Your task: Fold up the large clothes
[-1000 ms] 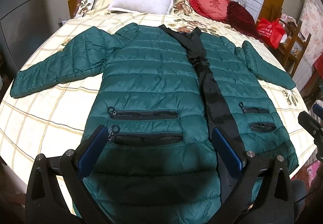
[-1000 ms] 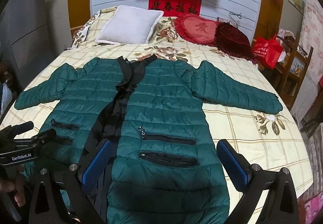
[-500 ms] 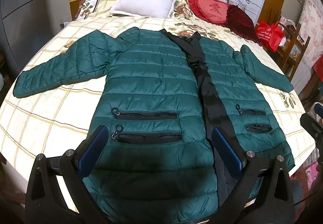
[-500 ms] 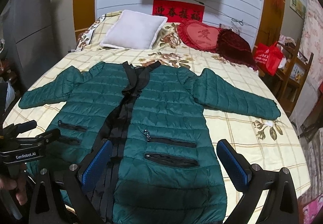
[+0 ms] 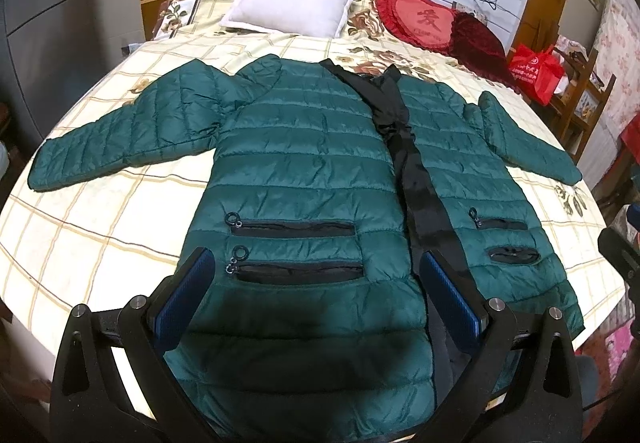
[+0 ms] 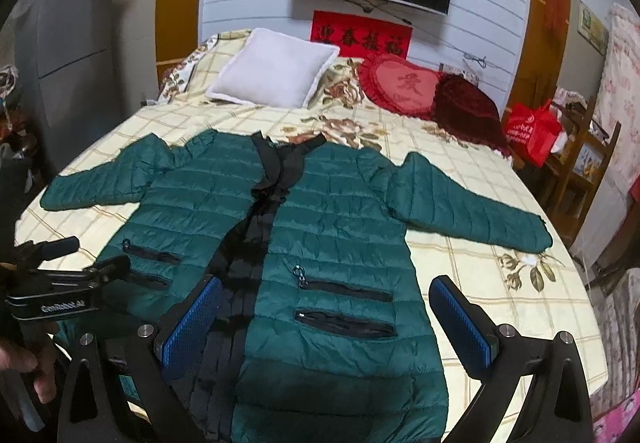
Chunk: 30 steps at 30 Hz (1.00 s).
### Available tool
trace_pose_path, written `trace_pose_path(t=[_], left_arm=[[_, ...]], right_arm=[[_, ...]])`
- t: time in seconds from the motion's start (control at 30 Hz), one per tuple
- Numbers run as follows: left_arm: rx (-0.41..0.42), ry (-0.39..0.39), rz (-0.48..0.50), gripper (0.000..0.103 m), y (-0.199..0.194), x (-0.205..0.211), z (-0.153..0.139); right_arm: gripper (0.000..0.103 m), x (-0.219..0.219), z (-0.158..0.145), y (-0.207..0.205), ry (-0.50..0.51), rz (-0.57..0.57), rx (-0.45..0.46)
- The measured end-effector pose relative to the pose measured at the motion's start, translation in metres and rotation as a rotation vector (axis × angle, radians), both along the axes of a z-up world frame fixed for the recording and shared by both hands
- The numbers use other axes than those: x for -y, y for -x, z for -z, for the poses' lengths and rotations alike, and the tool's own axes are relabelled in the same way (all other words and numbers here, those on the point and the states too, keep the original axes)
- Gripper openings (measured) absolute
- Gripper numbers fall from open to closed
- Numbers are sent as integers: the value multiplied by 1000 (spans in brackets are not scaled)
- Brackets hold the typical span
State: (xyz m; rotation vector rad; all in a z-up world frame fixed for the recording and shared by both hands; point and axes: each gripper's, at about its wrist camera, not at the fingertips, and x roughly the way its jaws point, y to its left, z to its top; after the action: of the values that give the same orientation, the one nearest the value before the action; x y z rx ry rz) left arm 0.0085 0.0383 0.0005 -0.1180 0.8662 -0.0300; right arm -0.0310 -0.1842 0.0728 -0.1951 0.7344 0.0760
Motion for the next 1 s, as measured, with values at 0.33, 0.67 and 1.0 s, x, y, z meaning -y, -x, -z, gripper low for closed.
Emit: trace_pose_path(t=[0.33, 0.67, 1.0], left_arm=[[-29, 7, -11, 103, -13, -4, 8], [-38, -11, -14, 103, -38, -5, 14], [-35, -50, -28, 103, -90, -13, 23]], right_arm=[[102, 11, 11, -19, -25, 34, -50], [102, 12, 16, -42, -13, 31, -50], [102, 15, 31, -83, -2, 32, -16]])
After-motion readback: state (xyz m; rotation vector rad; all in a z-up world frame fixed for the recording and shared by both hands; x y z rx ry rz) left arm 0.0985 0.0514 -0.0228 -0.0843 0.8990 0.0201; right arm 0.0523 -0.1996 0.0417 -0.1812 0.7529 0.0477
